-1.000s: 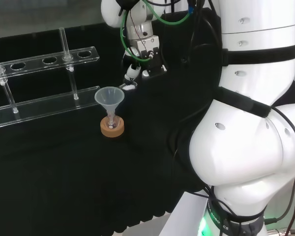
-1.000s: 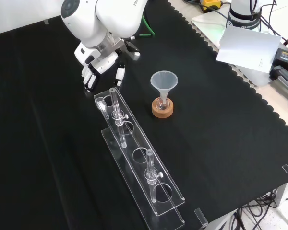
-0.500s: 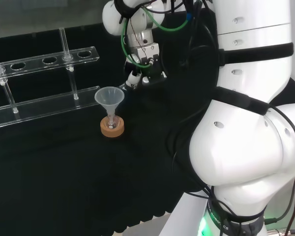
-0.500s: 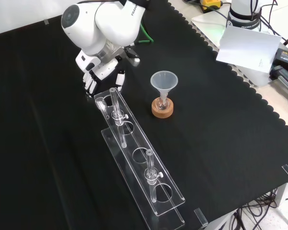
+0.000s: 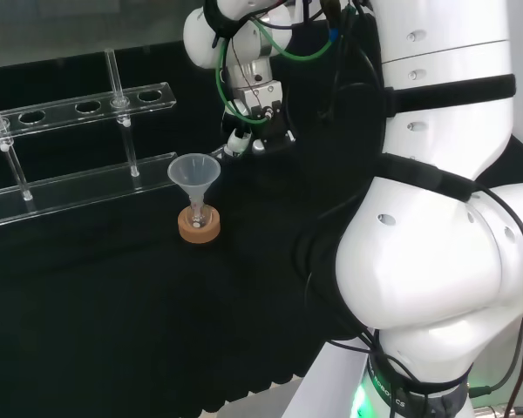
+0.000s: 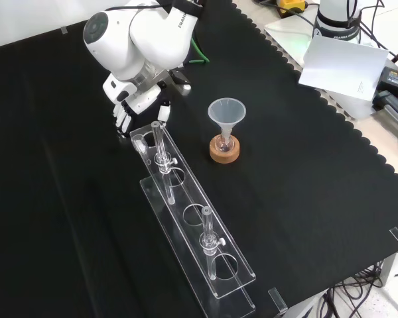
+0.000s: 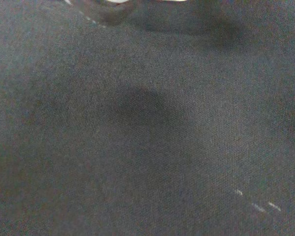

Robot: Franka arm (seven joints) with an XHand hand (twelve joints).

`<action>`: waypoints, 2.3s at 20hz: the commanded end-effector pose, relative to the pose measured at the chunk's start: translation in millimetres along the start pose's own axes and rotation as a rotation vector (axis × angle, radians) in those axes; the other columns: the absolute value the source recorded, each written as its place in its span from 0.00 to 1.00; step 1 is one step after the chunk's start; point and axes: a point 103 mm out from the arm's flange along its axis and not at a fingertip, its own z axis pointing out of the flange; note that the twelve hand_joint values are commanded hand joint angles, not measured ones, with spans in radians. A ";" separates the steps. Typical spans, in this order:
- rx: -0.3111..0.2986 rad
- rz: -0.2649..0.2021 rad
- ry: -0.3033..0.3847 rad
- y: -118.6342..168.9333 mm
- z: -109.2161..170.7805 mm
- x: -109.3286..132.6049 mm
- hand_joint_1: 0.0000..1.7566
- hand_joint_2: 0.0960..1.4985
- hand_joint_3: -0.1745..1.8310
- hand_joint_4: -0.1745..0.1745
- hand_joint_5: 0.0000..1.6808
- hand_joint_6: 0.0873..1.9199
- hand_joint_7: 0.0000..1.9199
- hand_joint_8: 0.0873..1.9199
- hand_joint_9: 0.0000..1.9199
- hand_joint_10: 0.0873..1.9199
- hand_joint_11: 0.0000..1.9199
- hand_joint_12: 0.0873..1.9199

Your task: Pick up the weighing funnel.

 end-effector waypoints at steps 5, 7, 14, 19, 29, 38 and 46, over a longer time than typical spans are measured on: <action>0.008 0.002 -0.003 8.9 5.0 -1.8 0.52 0.58 0.00 0.40 0.33 0.20 0.21 0.32 0.34 0.25 0.27 0.65; 0.008 0.004 -0.003 9.7 5.9 -1.8 0.53 0.58 0.00 0.40 0.32 0.21 0.21 0.33 0.34 0.25 0.27 0.65; 0.012 0.003 -0.004 16.5 10.9 0.4 0.53 0.58 0.00 0.41 0.32 0.23 0.21 0.33 0.34 0.25 0.27 0.64; 0.016 0.001 -0.010 20.6 15.1 4.7 0.53 0.58 0.00 0.41 0.32 0.23 0.21 0.33 0.34 0.25 0.27 0.64; 0.026 0.001 -0.003 22.7 18.0 -2.3 0.54 0.59 0.00 0.43 0.34 0.25 0.21 0.33 0.35 0.25 0.28 0.64; 0.026 0.004 0.001 23.1 17.8 -5.0 0.55 0.59 0.00 0.47 0.37 0.27 0.22 0.33 0.35 0.25 0.28 0.64; 0.028 0.000 0.006 23.5 18.3 -5.5 0.55 0.60 0.00 0.49 0.38 0.28 0.22 0.33 0.35 0.25 0.28 0.64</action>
